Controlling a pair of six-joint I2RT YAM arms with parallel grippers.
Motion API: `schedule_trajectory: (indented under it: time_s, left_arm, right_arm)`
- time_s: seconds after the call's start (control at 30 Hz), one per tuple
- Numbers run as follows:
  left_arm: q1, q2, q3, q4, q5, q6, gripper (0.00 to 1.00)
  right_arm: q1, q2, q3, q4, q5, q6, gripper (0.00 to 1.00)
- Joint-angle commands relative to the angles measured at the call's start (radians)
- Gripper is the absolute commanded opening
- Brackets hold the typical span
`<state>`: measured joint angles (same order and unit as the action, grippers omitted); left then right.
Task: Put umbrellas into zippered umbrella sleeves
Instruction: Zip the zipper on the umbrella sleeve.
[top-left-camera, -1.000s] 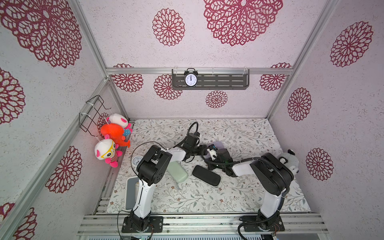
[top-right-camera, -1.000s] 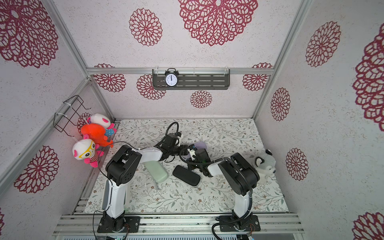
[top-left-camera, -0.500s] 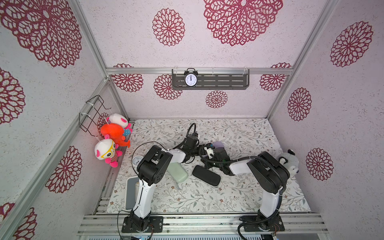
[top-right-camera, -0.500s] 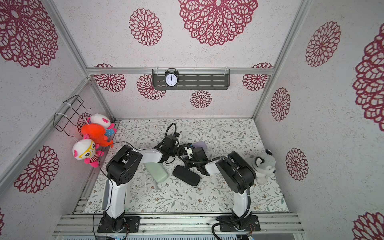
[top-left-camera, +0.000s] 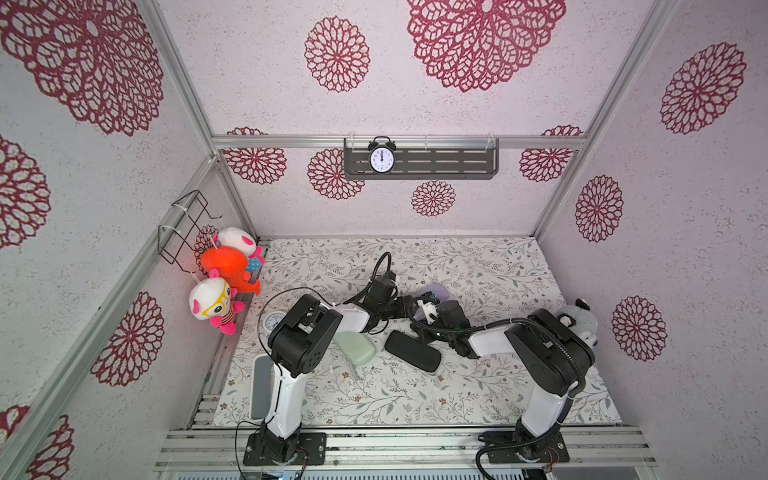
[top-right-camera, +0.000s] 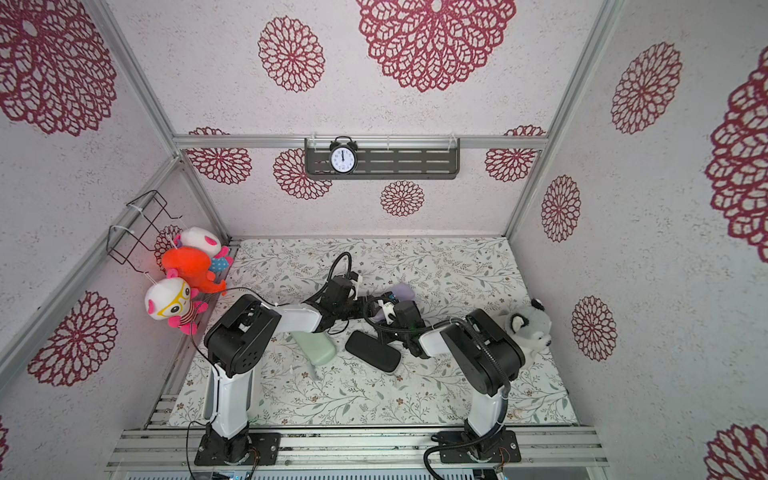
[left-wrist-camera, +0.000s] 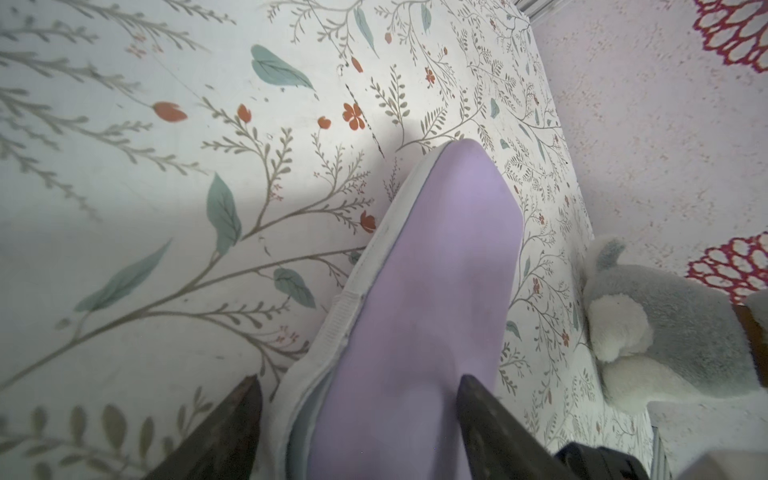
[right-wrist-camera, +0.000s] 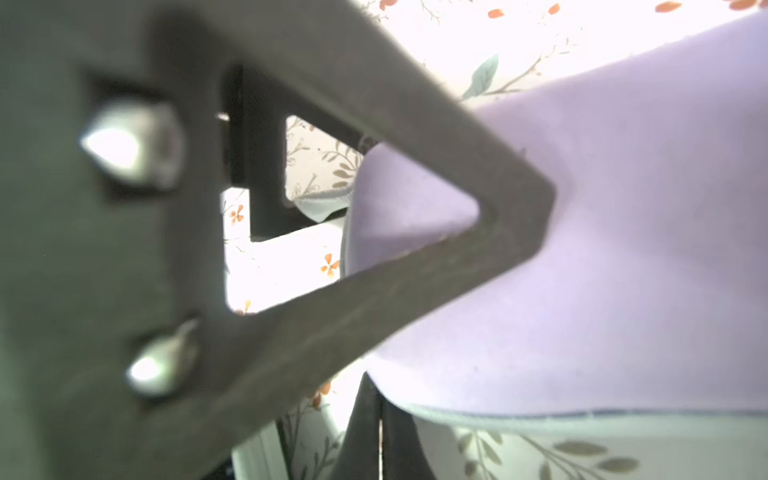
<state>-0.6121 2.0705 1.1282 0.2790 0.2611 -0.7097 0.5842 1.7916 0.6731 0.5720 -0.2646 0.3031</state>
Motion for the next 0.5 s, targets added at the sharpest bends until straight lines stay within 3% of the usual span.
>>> schedule_trajectory:
  time_s: [0.0,0.23,0.47]
  left_arm:
    - [-0.005,-0.055,0.003,-0.121,-0.034,0.064,0.74]
    - [0.035,-0.034,0.169,-0.238,-0.006,0.195,0.85]
    - [0.030,0.218,0.580,-0.465,0.032,0.429,0.87]
  right_arm:
    - [-0.048,-0.074,-0.036,0.023,0.026,-0.028,0.00]
    - [-0.085,-0.111,-0.081,0.020,0.023,-0.040,0.00]
    - [-0.118,-0.114,-0.111,0.016,0.020,-0.047,0.00]
